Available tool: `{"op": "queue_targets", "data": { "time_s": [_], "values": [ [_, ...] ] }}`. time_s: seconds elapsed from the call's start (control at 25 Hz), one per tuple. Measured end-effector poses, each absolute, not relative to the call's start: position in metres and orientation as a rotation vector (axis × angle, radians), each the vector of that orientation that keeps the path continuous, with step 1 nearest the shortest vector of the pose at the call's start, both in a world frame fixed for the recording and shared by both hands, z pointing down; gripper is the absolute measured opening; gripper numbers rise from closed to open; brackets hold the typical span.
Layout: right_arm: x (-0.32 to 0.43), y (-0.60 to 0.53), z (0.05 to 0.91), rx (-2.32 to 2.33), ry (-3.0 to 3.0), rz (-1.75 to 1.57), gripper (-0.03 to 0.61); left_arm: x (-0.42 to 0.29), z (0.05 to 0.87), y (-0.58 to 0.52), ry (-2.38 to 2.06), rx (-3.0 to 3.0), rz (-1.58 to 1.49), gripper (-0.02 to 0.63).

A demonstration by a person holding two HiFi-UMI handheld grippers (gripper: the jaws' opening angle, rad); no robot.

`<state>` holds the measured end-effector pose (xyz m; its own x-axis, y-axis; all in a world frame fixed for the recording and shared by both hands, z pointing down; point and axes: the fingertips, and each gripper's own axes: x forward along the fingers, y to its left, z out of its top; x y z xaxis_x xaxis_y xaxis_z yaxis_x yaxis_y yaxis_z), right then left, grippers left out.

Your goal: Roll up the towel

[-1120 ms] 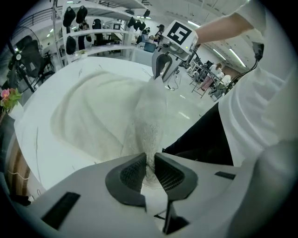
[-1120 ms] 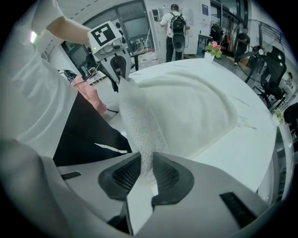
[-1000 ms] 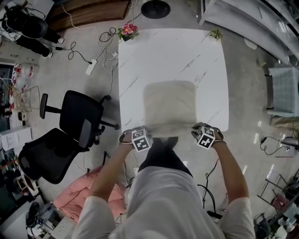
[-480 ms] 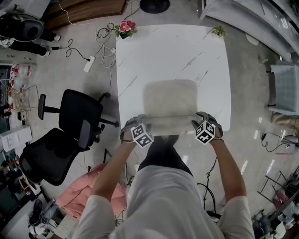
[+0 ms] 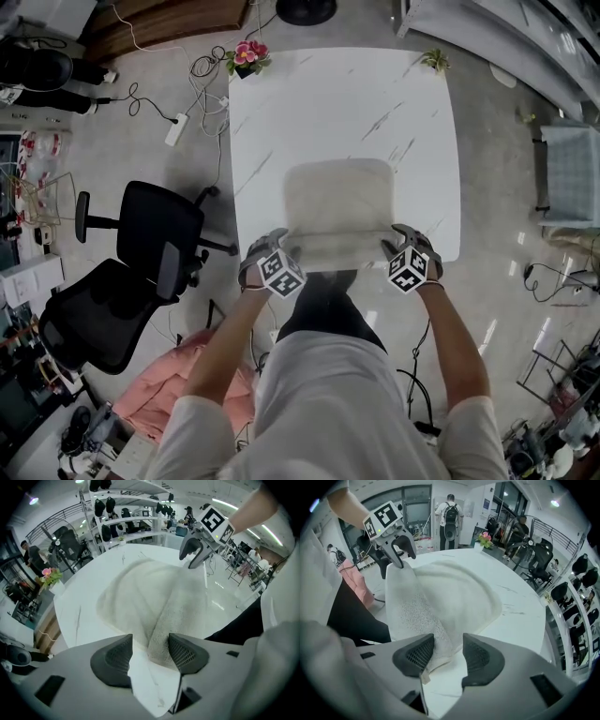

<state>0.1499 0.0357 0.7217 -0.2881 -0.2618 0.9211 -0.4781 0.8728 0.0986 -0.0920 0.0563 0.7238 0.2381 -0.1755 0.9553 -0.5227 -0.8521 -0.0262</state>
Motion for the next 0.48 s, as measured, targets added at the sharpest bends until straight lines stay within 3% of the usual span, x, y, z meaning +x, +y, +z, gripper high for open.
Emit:
{"op": "queue_targets", "data": {
  "time_s": [0.36,0.48],
  "values": [
    [0.128,0.068,0.678,0.518,-2.057,0.178,0.193,-0.065,0.677,0.091,-0.658,2.377,1.508,0.231],
    [0.127,0.098,0.697,0.375,-2.009,0.121,0.184,-0.063,0.697,0.115,-0.616,2.406,1.598,0.175]
  ]
}}
